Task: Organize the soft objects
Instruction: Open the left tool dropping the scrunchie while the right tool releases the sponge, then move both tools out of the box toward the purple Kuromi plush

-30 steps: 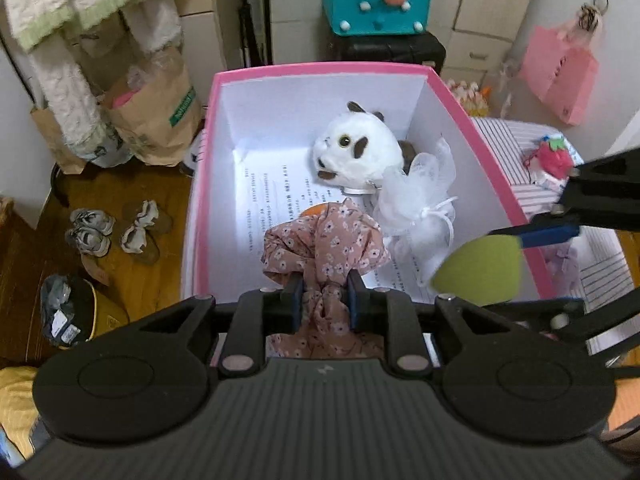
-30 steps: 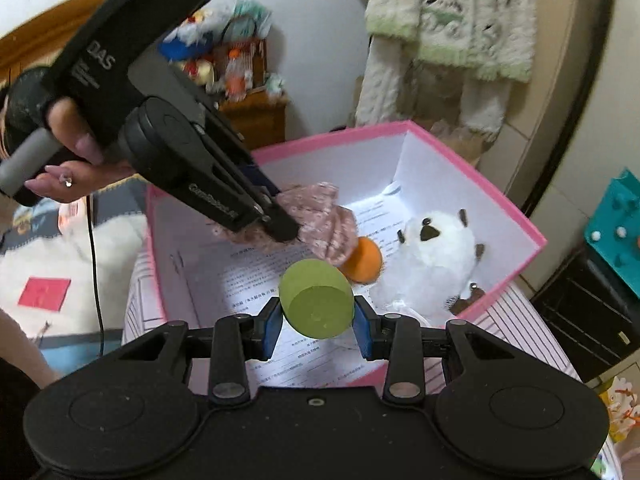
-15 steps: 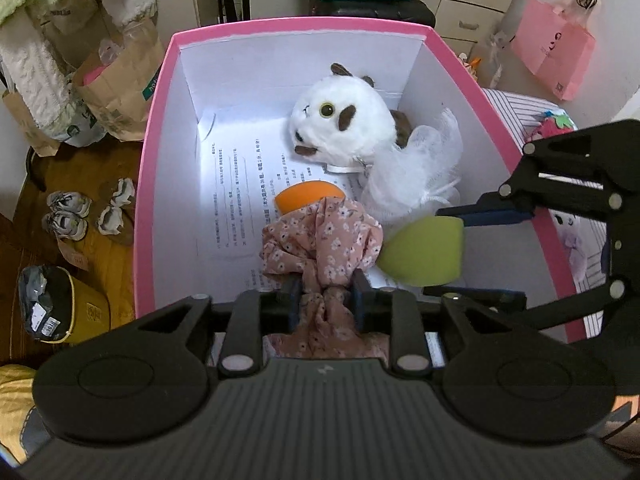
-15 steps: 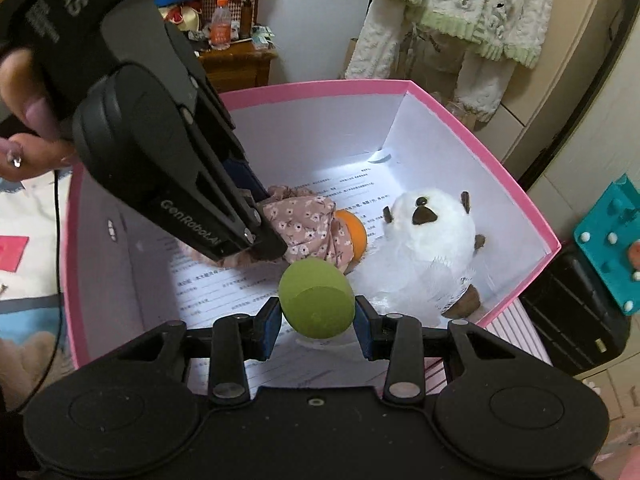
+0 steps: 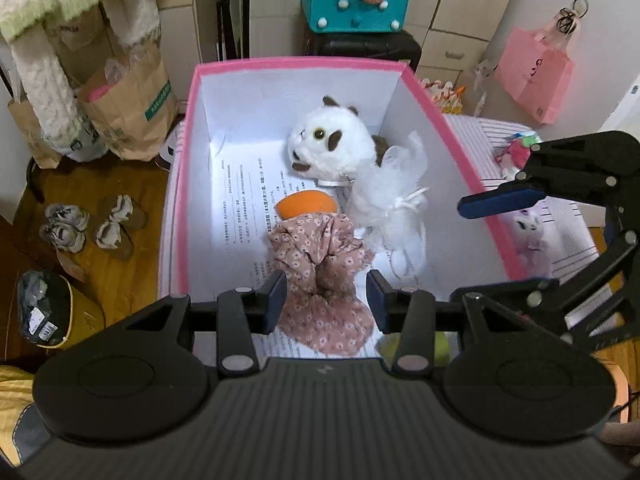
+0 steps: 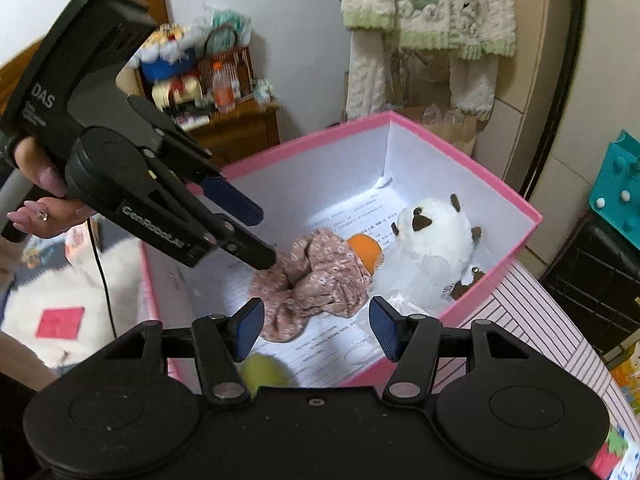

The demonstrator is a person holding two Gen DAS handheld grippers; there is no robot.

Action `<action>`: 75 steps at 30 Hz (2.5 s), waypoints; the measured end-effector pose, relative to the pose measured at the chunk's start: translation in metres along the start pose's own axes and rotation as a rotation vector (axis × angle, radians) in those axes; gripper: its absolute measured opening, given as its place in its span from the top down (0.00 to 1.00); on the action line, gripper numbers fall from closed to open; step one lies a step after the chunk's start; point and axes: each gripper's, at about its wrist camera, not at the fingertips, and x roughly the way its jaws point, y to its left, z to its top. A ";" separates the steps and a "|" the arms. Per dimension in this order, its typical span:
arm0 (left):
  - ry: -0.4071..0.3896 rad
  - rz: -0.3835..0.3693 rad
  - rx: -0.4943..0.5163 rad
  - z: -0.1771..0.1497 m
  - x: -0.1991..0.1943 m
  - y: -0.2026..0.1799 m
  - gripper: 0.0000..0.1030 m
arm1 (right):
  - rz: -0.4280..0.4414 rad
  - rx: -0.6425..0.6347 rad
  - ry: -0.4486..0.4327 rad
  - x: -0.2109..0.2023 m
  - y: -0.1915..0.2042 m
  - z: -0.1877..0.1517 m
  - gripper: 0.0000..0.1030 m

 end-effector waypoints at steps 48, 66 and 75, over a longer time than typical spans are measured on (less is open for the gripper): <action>-0.074 -0.089 0.279 -0.087 -0.103 -0.164 0.24 | -0.112 0.160 -0.145 -0.163 0.058 -0.149 0.23; -0.199 -0.215 0.303 -0.060 -0.018 -0.203 0.24 | -0.313 0.216 -0.214 -0.100 -0.002 -0.210 0.20; -0.181 -0.208 0.211 -0.048 0.040 -0.218 0.24 | -0.460 0.216 -0.340 -0.052 -0.013 -0.219 0.17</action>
